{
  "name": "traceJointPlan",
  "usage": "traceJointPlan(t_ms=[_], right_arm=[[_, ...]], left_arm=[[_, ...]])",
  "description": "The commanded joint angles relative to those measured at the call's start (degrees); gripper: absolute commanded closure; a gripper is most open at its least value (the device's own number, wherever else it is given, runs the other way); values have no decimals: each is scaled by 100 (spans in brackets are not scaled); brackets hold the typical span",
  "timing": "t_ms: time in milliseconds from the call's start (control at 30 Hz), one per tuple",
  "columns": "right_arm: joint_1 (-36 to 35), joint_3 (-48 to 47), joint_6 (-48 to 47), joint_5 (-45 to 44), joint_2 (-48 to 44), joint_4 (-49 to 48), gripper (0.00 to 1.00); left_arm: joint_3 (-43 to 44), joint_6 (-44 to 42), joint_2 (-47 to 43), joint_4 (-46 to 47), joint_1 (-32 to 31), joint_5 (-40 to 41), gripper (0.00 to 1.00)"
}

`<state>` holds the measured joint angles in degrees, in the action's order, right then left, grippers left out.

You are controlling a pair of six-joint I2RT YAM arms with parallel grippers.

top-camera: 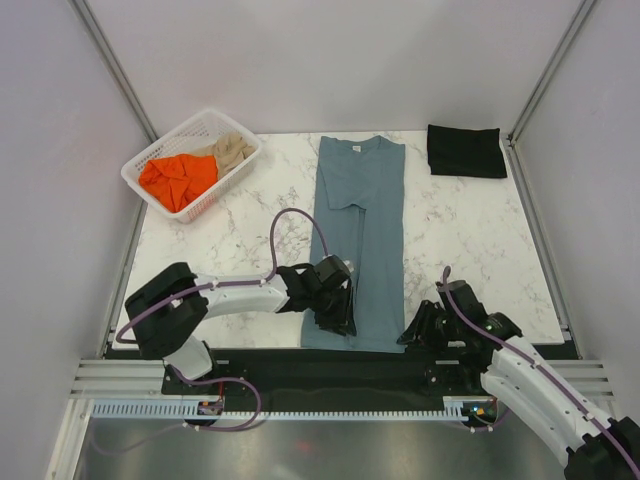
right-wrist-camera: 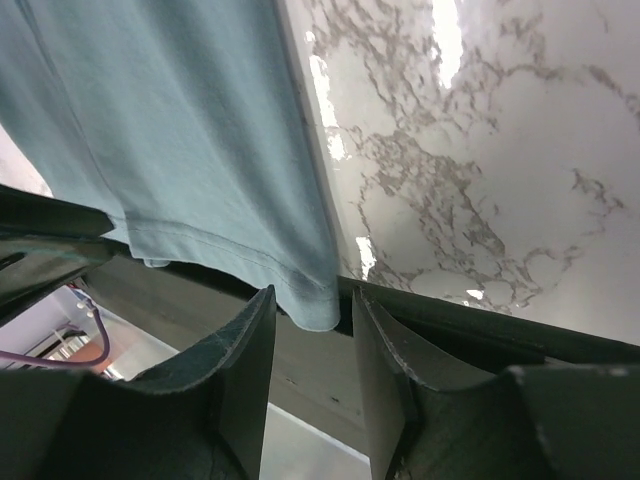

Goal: Fold and stack the t-shirts
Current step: Fold the tshirt

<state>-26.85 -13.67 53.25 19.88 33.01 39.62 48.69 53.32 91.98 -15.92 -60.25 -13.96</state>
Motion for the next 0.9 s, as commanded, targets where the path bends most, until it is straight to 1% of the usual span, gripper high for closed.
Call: traceJointPlan(t_ms=[0,133,233,367,433,467,567,600,667,867], right_arm=[[-22,101,168,192,-67,-112,56],[-22,119,168,174,-102,-24,55],[-31,180,238,183,-190,-77,56],[-31,268,317,201,-296,-147,57],[-31,286,335,227,-322,-165,60],[-31,277,326,236,-331,-139,64],[-31,242,291,148,-375,19,80],[-22,207,273,122,-410,46,91],[-31,207,273,104,-445,81,100],[-22,242,203,51,-366,125,100]], left_arm=[[141,100,-356,-78,4,-168,60],[246,12,-514,-209,31,-266,58],[220,-172,-803,-499,197,-90,56],[-209,-427,-1331,-631,785,-265,56],[-543,-603,-1560,-736,1093,-310,55],[-658,-647,-1796,-780,1164,-292,53],[-1045,-744,-2079,-947,1279,-143,50],[-1246,-701,-2201,-965,1279,-134,50],[-1431,-656,-2264,-957,1270,-204,49],[-1968,-393,-2633,-948,1279,-134,45]])
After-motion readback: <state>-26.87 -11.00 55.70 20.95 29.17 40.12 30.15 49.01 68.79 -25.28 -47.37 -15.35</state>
